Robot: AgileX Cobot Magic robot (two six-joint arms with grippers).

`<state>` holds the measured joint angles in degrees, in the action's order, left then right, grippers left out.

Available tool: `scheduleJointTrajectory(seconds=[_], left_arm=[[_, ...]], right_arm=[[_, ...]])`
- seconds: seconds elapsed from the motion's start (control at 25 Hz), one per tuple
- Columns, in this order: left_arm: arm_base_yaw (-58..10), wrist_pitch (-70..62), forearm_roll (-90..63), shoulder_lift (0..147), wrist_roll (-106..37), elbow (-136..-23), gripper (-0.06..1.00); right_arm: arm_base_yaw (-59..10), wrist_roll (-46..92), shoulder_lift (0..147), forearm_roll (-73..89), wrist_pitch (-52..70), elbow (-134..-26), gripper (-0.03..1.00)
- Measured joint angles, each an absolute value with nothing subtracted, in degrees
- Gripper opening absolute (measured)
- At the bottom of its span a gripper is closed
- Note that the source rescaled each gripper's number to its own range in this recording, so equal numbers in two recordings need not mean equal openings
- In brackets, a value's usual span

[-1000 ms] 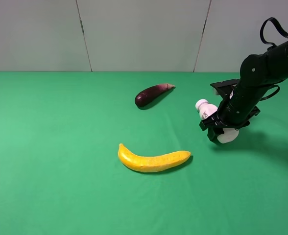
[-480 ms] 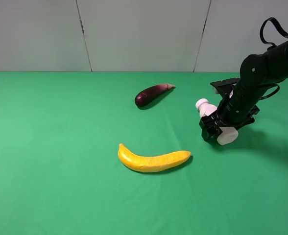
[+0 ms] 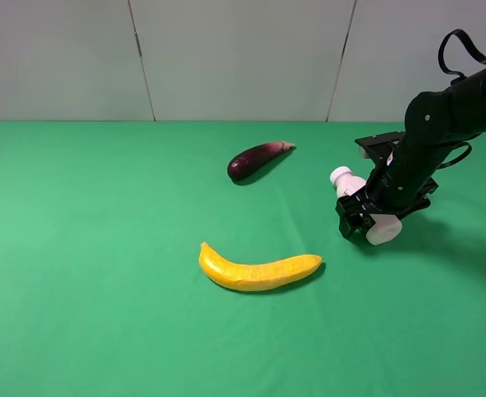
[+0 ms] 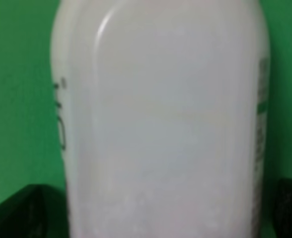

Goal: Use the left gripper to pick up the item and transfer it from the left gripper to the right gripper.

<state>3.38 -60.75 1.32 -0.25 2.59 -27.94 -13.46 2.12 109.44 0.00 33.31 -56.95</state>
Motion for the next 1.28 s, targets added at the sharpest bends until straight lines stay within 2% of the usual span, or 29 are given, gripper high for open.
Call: scheduleJointTrajectory(seconds=[0.52,1.28], left_arm=[[3.38,-60.75,1.32,-0.25,2.59,-27.94,0.93],[3.38,-60.75,1.22,-0.25,2.59,-27.94,0.93]], right_arm=[[-13.46,1.73,109.50,0.62,55.46,-73.35,1.00],[-13.46,1.00,86.10,0.64,67.74,-74.34,1.00]])
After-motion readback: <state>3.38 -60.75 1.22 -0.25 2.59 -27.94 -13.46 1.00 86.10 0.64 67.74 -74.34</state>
